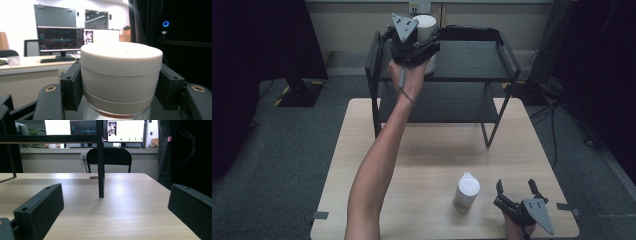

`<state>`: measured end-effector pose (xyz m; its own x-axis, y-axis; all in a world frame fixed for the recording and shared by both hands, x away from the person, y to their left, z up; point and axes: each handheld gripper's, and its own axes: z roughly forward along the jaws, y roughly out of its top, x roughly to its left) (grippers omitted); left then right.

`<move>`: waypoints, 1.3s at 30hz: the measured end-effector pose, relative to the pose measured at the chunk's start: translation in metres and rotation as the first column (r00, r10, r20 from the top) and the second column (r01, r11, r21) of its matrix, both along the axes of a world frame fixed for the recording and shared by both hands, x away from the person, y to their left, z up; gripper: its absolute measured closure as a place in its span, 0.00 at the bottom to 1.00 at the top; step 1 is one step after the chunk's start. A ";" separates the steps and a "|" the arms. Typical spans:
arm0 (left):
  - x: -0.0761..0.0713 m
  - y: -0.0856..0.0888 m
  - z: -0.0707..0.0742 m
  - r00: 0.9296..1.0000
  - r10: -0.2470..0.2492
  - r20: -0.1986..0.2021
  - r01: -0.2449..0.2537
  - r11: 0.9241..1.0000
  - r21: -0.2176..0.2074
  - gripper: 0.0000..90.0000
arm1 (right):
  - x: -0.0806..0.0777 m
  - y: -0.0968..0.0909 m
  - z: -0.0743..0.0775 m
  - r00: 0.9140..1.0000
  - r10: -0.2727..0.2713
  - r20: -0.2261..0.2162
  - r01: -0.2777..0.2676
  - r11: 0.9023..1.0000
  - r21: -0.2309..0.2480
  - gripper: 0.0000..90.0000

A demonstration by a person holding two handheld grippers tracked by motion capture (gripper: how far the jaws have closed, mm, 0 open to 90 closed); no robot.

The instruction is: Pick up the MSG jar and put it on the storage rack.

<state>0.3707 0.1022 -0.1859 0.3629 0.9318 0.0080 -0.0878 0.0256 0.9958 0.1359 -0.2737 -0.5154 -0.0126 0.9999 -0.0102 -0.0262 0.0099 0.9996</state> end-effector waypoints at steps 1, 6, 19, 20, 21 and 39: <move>0.000 -0.002 0.002 1.000 0.008 -0.008 -0.008 1.000 0.010 0.38 | 0.000 0.000 0.000 1.000 0.000 0.000 0.000 1.000 0.000 0.00; 0.005 0.002 0.006 0.999 0.008 -0.041 -0.008 1.000 -0.020 0.38 | 0.000 0.000 0.000 1.000 -0.002 0.000 0.002 1.000 0.000 0.00; 0.004 0.002 0.007 0.999 0.006 -0.045 -0.007 1.000 -0.017 0.38 | 0.000 0.001 0.000 1.000 -0.006 0.000 0.006 1.000 0.000 0.00; 0.004 0.002 0.007 0.999 0.006 -0.047 -0.007 1.000 -0.019 0.38 | 0.000 0.001 0.000 1.000 -0.006 0.000 0.006 1.000 0.000 0.00; 0.004 0.002 0.007 0.999 0.005 -0.047 -0.006 1.000 -0.018 0.38 | 0.000 0.001 0.000 1.000 -0.007 0.000 0.007 1.000 0.000 0.00; 0.000 0.000 0.001 0.999 0.038 -0.035 -0.040 0.998 -0.057 0.05 | 0.000 0.003 0.000 1.000 -0.020 0.000 0.020 1.000 -0.001 0.00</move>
<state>0.3708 0.1023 -0.1846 0.3254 0.9438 -0.0583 -0.0558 0.0807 0.9952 0.1361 -0.2703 -0.5155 0.0076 0.9999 -0.0107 -0.0264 0.0109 0.9996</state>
